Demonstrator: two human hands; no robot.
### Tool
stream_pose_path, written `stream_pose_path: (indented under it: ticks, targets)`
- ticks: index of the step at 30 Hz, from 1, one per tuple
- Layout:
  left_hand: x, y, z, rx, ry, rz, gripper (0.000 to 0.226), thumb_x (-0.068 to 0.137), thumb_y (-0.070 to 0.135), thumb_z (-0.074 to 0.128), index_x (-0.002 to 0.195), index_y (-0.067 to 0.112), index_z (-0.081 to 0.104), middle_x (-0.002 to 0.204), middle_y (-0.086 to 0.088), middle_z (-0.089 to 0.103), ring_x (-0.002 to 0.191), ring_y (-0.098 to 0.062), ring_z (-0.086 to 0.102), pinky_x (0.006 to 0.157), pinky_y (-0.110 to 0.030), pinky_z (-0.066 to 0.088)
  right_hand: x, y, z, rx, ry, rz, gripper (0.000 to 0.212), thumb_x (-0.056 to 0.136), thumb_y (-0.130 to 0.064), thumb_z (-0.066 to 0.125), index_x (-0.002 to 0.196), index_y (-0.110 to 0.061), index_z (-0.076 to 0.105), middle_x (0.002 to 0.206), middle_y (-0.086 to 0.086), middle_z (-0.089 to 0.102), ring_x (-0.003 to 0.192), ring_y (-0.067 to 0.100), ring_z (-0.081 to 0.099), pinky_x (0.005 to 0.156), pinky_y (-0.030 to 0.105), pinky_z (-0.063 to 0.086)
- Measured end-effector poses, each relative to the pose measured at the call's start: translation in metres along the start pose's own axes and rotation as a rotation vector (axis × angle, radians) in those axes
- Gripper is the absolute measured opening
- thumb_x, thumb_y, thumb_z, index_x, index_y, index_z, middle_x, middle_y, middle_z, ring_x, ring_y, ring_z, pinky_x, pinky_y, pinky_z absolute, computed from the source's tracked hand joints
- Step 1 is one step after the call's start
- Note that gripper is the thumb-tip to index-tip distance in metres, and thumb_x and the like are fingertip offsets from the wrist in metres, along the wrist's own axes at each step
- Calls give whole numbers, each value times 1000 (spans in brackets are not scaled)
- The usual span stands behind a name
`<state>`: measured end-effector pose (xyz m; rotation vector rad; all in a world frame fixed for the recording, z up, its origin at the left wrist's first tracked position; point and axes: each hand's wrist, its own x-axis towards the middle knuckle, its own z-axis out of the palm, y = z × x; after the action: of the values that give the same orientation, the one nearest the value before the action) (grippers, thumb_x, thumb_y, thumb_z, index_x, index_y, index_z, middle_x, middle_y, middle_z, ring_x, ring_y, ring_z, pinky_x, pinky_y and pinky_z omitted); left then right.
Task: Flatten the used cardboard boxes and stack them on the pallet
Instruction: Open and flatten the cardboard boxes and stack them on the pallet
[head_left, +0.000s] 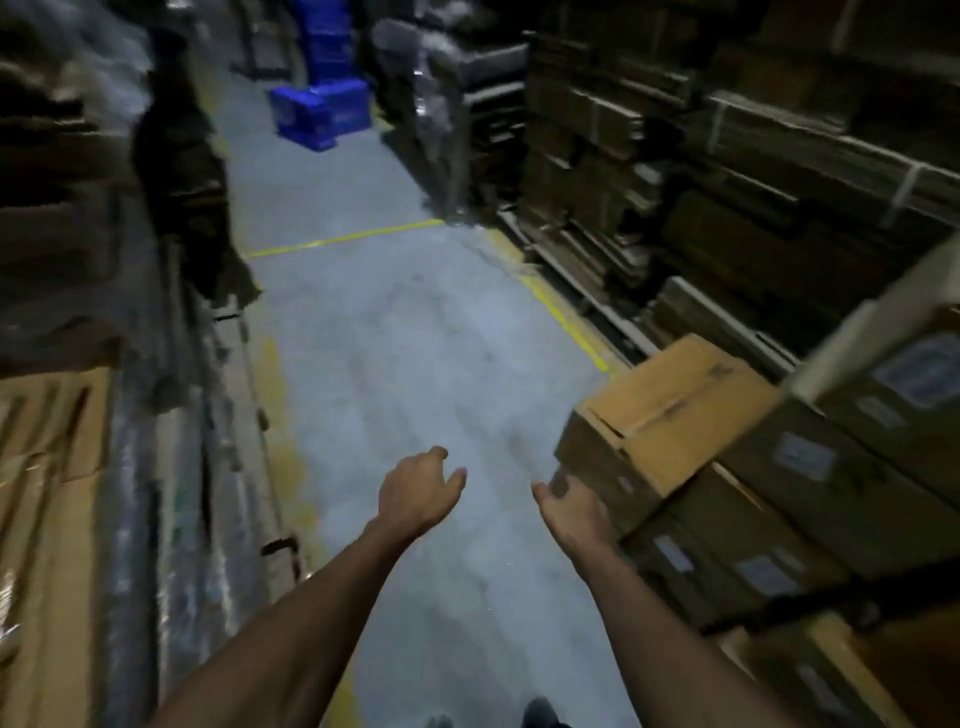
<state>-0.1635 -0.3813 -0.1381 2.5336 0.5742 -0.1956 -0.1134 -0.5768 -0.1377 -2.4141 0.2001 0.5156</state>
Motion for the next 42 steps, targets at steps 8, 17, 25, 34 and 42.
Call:
stream_pose_path:
  ticks: [8, 17, 25, 34, 42]
  targets:
    - [77, 158, 68, 32, -136, 179, 56, 100, 49, 46, 144, 14, 47, 142, -8, 56, 128, -29, 54, 101, -39, 46, 86, 82, -109, 149, 125, 173, 68, 94, -60, 54, 145, -15, 47, 147, 9, 50, 136, 34, 44, 111, 49, 38]
    - [189, 245, 117, 129, -203, 191, 56, 98, 53, 46, 134, 11, 52, 134, -13, 60, 121, -35, 57, 95, -43, 51, 188, 126, -155, 203, 126, 390, 63, 84, -66, 54, 128, -21, 59, 129, 8, 62, 123, 34, 54, 103, 47, 45]
    - [343, 273, 186, 183, -353, 263, 53, 93, 56, 53, 117, 10, 59, 114, -15, 67, 102, -36, 63, 84, -45, 54, 298, 139, -129, 317, 169, 653, 60, 87, -65, 57, 129, -21, 61, 131, 8, 62, 123, 33, 55, 100, 40, 45]
    - [473, 264, 294, 333, -497, 254, 73, 85, 66, 62, 128, 9, 48, 128, -12, 57, 115, -33, 57, 91, -50, 52, 408, 212, -56, 429, 175, 873, 106, 52, -95, 42, 113, -12, 68, 107, 9, 71, 100, 31, 67, 91, 45, 54]
    - [521, 222, 357, 85, -729, 103, 101, 69, 67, 79, 143, 17, 32, 136, -9, 55, 121, -35, 55, 98, -50, 51, 442, 230, -40, 594, 206, 736, 23, 90, -43, 72, 81, -26, 61, 85, -8, 65, 88, 16, 63, 91, 36, 51]
